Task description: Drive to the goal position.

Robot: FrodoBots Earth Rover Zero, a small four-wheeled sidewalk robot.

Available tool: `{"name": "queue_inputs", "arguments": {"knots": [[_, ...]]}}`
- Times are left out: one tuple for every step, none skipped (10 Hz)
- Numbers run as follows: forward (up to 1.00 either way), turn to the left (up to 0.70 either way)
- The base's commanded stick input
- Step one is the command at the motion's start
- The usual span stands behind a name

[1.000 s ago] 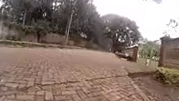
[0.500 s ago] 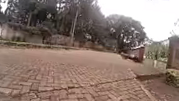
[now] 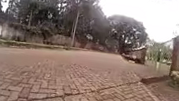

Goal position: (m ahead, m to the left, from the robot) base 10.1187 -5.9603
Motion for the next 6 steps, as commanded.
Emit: {"name": "queue_inputs", "arguments": {"knots": [[0.5, 0.5], [0.5, 0.5], [0.5, 0.5], [0.5, 0.5], [0.5, 0.5], [0.5, 0.5]]}}
